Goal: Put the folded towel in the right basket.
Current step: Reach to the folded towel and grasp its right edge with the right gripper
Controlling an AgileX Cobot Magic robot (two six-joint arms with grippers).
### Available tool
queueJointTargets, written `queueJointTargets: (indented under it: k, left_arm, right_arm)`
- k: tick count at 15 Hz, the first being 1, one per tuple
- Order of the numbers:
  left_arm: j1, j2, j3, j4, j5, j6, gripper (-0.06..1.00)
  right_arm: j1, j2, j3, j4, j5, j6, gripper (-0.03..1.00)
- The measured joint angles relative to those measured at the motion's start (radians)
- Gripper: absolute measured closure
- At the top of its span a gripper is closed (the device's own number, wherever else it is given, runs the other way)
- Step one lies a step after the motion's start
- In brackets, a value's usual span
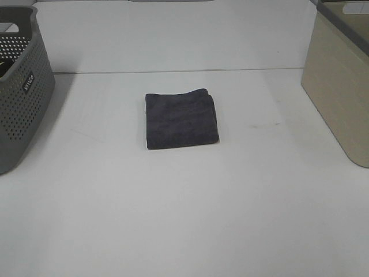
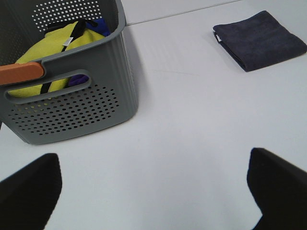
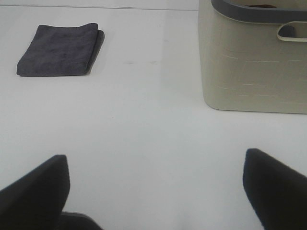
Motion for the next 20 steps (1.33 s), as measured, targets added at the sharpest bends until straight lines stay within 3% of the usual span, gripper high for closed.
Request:
queueJointTargets:
  k: [20]
  left_arm:
    - [0.000, 0.000, 0.000, 0.000, 0.000, 0.000, -0.04]
  right_arm:
    - [0.000, 0.000, 0.000, 0.000, 0.000, 0.000, 0.06]
